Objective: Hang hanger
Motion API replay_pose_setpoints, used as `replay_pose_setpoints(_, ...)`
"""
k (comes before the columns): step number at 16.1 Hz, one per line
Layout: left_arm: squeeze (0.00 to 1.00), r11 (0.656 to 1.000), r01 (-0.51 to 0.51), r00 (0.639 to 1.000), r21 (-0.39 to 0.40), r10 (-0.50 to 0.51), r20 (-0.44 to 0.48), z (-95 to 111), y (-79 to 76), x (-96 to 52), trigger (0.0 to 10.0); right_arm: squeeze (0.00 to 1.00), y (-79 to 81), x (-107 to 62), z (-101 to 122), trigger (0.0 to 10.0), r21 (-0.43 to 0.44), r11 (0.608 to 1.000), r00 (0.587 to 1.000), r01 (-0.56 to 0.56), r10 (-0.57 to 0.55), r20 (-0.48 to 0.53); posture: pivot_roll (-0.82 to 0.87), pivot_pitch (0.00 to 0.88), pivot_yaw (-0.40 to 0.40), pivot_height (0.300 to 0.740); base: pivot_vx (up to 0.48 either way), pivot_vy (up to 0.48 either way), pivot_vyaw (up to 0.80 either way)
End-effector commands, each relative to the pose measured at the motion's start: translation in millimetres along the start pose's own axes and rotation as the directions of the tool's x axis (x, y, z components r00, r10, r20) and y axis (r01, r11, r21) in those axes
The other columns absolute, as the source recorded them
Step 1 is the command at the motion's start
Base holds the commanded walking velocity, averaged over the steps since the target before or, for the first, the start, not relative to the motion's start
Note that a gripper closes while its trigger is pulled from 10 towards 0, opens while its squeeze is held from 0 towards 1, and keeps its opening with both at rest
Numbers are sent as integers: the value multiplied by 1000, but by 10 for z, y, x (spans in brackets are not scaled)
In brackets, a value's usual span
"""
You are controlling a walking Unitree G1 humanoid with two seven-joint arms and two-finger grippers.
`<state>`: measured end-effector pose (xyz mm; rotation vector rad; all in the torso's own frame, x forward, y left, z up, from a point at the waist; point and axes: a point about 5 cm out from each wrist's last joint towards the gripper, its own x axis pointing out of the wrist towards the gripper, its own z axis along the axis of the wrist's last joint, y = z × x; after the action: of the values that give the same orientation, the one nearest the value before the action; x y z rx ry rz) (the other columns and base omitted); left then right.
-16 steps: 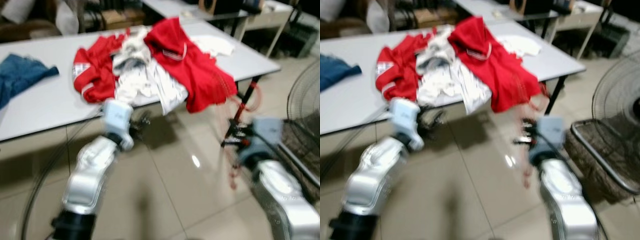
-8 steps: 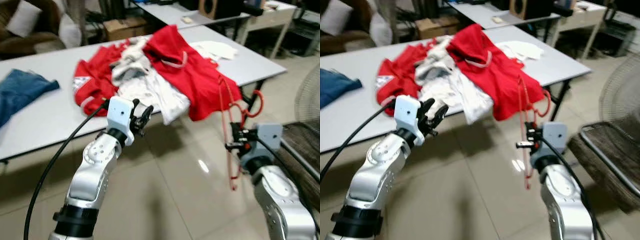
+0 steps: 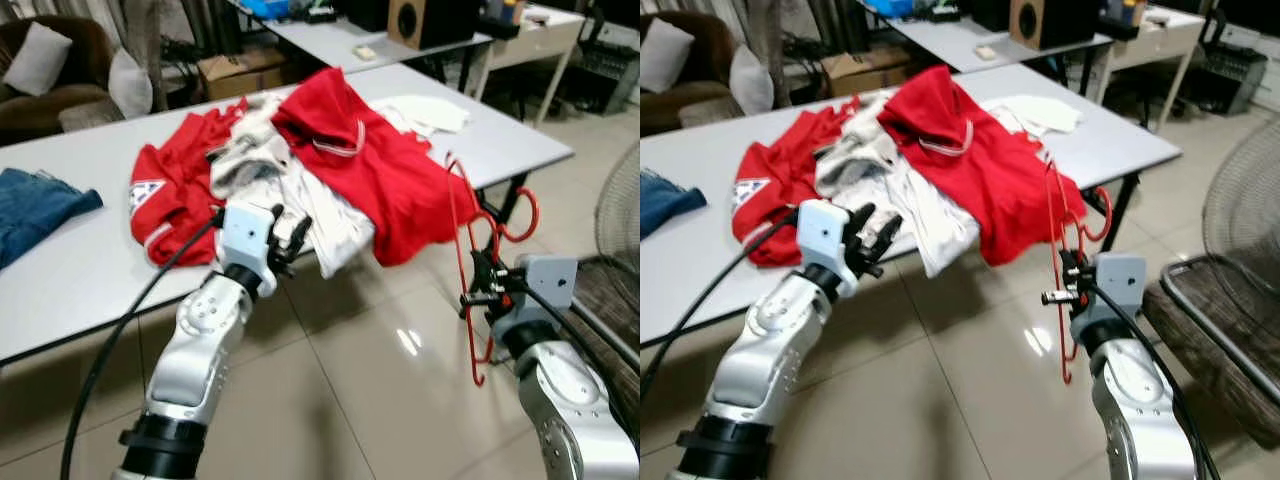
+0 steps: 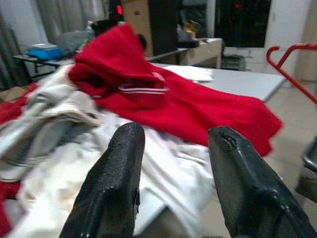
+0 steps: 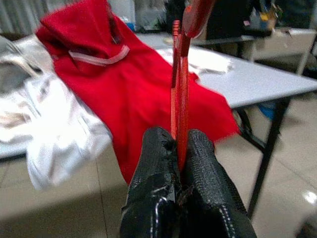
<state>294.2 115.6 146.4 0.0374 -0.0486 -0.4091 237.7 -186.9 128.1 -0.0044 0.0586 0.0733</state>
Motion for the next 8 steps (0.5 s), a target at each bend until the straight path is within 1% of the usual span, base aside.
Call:
replay_pose_setpoints(1,0,1000,-30,1000,9,30,-10,-28,90,-31,10000,0,80,26,37,10000,-2,999,999,-37,37,22,-199,0,32,740,394,0,0)
replay_pose_setpoints(2,0,999,-33,999,6,33,-8,-47,80,-37,10000,0,67,28,30,10000,9,1000,1000,-29,29,11,-202,0,30,740,398,0,0)
replay_pose_setpoints(8,0,999,-44,999,0,44,-1,-86,60,-38,10000,0,46,10,42,10000,5,1000,1000,-29,29,10,-216,0,28,740,399,0,-800)
